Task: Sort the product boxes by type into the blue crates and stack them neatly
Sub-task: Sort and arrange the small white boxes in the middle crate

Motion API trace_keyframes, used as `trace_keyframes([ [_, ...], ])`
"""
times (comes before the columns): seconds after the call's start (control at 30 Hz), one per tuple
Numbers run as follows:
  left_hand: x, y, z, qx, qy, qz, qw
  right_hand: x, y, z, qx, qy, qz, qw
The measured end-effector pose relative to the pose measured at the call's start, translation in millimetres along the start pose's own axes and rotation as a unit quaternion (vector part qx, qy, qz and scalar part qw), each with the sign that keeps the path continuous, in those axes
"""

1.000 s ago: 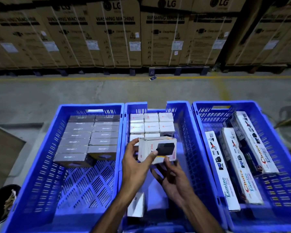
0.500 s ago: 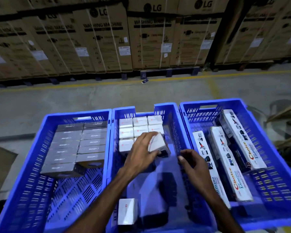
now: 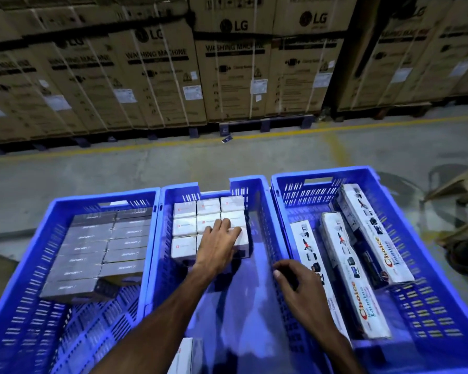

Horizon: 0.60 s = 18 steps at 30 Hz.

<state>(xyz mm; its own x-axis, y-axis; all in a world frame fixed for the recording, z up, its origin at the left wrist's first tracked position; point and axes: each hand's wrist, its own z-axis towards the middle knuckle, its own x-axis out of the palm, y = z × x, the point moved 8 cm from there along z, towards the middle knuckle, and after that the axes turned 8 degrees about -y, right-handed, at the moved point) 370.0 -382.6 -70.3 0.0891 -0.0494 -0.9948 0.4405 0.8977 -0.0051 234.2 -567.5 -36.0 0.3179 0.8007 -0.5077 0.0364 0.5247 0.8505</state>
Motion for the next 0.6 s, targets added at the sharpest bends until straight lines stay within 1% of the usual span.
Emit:
trace_keyframes([
  [0.1,12,1,-7,-0.022,-0.003,0.017,1.0,2,-2,1,-0.008,0.001,-0.01,1.0],
  [0.17,12,1,-16,-0.047,-0.013,0.011,0.999,3,-3,2,-0.013,-0.003,-0.015,1.0],
  [0.27,-3,-3,-39,-0.091,-0.048,-0.053,0.993,2,-4,4,-0.015,-0.017,-0.019,1.0],
  [0.33,-9,-5,-64,-0.104,-0.051,-0.096,0.989,2,-5,5,-0.01,-0.021,-0.02,1.0],
  [0.37,-9,-4,-78,-0.109,-0.036,-0.111,0.987,3,-4,6,-0.008,-0.019,-0.02,1.0],
  [0.43,-4,2,-114,-0.122,0.02,-0.13,0.984,4,-4,6,-0.003,-0.011,-0.017,1.0],
  [0.53,-3,10,-164,-0.132,0.108,-0.126,0.977,4,-3,10,-0.005,-0.001,-0.017,1.0],
  [0.6,-11,13,-189,-0.123,0.157,-0.12,0.973,4,-1,12,-0.008,0.006,-0.021,1.0],
])
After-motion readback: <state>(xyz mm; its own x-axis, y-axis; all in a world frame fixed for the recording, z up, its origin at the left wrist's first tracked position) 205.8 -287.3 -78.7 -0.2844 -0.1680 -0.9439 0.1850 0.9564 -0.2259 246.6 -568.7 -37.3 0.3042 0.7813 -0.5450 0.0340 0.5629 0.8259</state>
